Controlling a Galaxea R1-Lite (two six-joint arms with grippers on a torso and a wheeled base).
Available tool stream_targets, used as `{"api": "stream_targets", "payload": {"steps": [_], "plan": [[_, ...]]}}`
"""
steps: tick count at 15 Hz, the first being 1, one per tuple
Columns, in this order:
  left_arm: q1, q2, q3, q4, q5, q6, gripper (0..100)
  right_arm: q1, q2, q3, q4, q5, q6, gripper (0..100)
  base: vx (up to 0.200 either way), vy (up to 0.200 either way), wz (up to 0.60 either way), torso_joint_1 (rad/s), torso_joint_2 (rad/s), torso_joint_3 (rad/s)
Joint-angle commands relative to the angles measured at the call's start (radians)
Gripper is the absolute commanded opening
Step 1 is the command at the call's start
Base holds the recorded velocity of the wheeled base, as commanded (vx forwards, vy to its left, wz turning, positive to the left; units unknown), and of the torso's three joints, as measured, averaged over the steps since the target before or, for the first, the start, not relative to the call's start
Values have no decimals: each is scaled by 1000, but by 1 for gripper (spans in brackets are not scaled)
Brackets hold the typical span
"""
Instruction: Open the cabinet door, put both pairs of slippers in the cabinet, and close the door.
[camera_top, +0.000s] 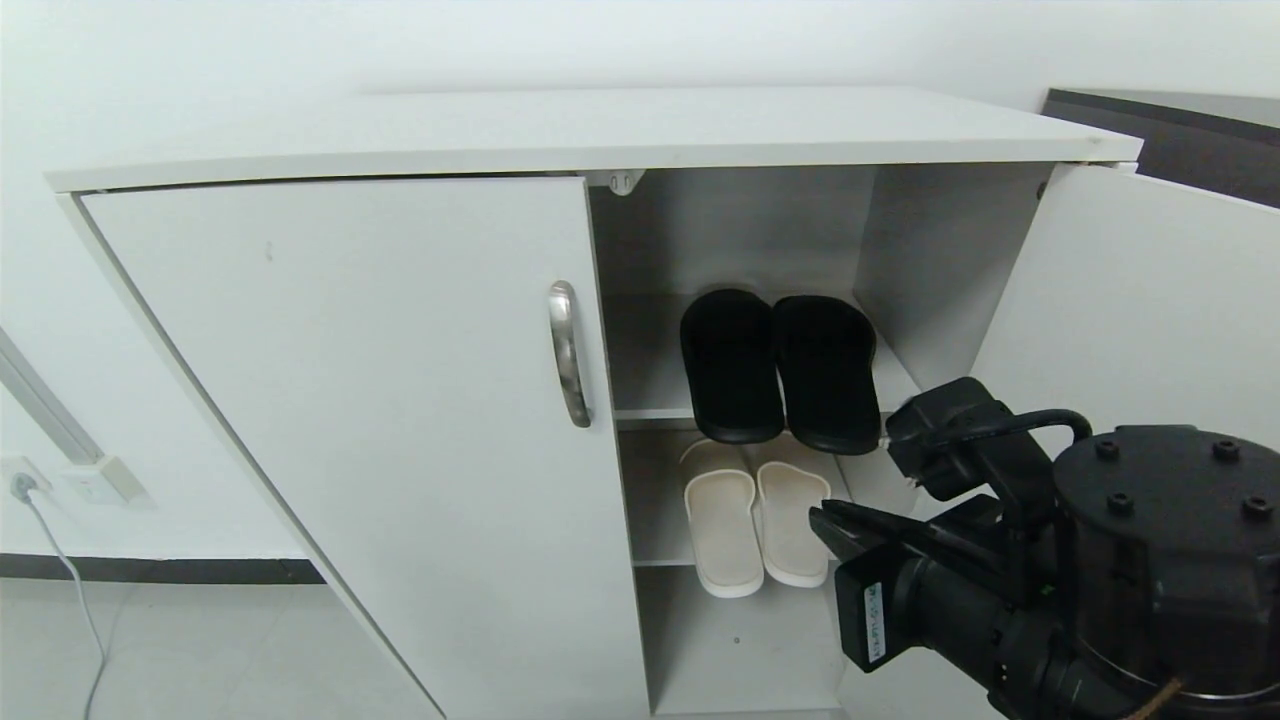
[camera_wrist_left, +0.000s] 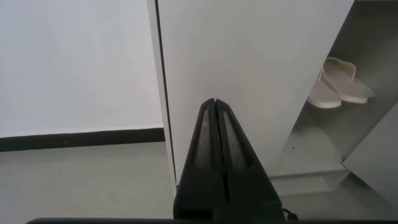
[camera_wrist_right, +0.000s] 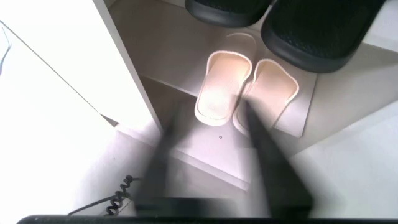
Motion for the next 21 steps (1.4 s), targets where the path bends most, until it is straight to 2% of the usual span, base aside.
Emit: {"api": "stream_targets", "payload": {"steps": [1,7,21], "plan": [[0,2,0,0,0,0,0,4,-10,6,-4,0,1,0,0,0,0,0,0,0],[0,0,0,0,0,0,0,6,-5,7,-7,0,-1,0,0,0,0,0,0,0],[0,0,0,0,0,0,0,18,20,12,-8,0,10,0,-200,0,0,2,3,5]]}}
